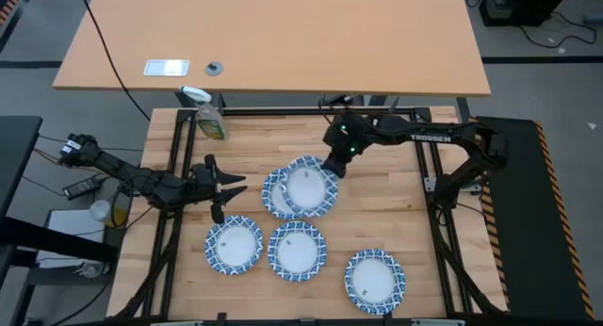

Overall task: Nest bowls inside each other
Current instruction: Put the white bowl on top of the white bowl

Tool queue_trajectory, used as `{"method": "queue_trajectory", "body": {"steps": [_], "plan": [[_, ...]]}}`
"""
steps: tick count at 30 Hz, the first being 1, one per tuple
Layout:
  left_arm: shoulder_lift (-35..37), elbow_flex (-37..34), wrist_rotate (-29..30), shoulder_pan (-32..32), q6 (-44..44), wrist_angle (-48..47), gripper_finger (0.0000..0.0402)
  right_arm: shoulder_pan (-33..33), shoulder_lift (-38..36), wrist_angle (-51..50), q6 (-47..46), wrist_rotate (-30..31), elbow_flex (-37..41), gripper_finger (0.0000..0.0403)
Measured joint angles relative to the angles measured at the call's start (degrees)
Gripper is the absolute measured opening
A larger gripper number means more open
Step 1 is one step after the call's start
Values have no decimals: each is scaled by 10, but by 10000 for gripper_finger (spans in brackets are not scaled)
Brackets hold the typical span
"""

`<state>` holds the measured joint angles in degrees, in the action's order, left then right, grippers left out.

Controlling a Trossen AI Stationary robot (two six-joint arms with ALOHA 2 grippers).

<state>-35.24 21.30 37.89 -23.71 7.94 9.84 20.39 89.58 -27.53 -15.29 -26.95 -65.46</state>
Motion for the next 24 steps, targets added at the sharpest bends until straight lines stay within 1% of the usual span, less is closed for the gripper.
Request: {"method": "queue_trajectory", "body": {"steps": [5,12,15,18,22,24], "plan": [[0,0,0,15,-1,3,130,-22,39,-4,-2,8,-54,50],[-1,0,0,23,1,4,130,-21,151,-22,34,22,-150,50],[-1,0,0,20,2,3,130,-12,190,-44,61,31,-178,59],[-1,0,0,20,2,3,130,-4,218,-58,74,31,-190,88],[-1,0,0,20,2,2,130,4,228,-60,74,10,-202,154],[-1,0,0,20,2,2,130,8,228,-81,74,9,-207,188]]}}
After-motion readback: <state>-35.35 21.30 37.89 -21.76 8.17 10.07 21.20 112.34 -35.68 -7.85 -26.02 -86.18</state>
